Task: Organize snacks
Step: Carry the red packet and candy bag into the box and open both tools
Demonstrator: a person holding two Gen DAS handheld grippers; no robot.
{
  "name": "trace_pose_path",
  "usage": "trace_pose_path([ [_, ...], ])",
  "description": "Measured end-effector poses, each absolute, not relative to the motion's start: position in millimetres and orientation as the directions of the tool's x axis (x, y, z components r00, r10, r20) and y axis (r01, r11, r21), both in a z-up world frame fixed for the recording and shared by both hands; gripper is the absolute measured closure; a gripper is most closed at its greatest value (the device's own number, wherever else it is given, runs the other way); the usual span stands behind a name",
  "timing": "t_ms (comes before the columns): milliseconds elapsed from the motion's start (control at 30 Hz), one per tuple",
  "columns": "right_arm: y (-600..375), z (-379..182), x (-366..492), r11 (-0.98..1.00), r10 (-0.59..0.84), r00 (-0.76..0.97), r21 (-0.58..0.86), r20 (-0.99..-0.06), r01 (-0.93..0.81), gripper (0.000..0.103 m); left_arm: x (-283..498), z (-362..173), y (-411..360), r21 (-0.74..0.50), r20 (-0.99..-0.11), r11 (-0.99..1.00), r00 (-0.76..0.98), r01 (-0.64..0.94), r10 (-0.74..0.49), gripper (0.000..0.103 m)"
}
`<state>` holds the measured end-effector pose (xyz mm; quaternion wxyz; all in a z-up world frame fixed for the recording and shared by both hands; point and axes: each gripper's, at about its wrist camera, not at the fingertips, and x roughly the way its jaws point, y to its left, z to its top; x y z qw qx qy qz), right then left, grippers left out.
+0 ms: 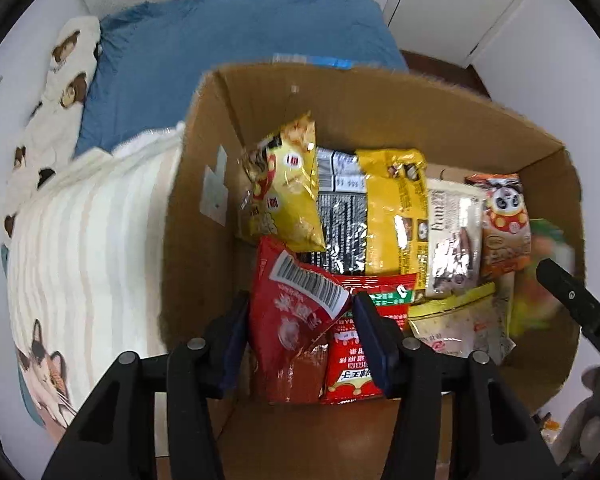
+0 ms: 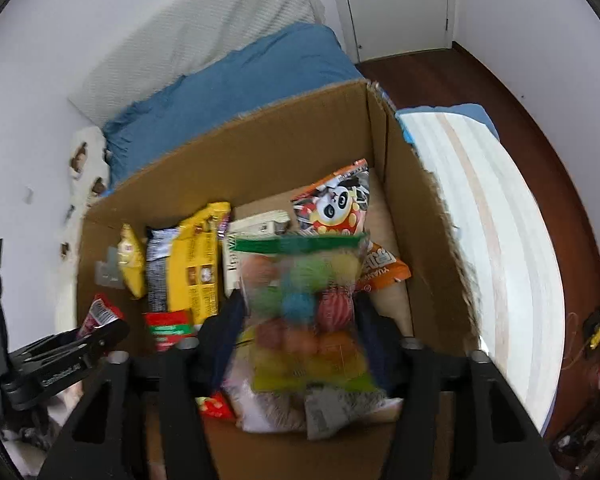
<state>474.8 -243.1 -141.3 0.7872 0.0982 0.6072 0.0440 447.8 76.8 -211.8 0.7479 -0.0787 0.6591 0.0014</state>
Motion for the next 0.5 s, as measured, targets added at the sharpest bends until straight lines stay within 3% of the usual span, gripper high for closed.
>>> trace_pose_path([
  [33, -241.7, -144.7, 475.3, 0.978, 0.182, 0.253, 0.201, -0.95, 0.052, 0.01, 449.9, -216.6, 77.9, -0.131, -0.985, 0.985, 0.123, -0.113, -0.117, 0.049],
  [100, -237.3, -150.6, 475.9, 0.979, 0.18, 0.245, 0.197, -0.953, 0.047, 0.008, 452.1, -219.8, 76.3, -0.127, -0.985, 0.986, 0.131, -0.11, -0.112, 0.034],
  [167, -232.8, -154.0, 475.7, 0.983, 0.166, 0.241, 0.18, -0.956, 0.037, 0.008, 453.5, -222.2, 73.5, -0.122, -0.985, 0.988, 0.133, -0.096, -0.108, 0.013],
  [500, -223.4, -152.3, 465.9, 0.994, 0.106, 0.213, 0.104, -0.971, -0.019, 0.008, 445.2, -215.6, 70.2, -0.109, -0.983, 0.991, 0.154, -0.077, -0.096, 0.008],
])
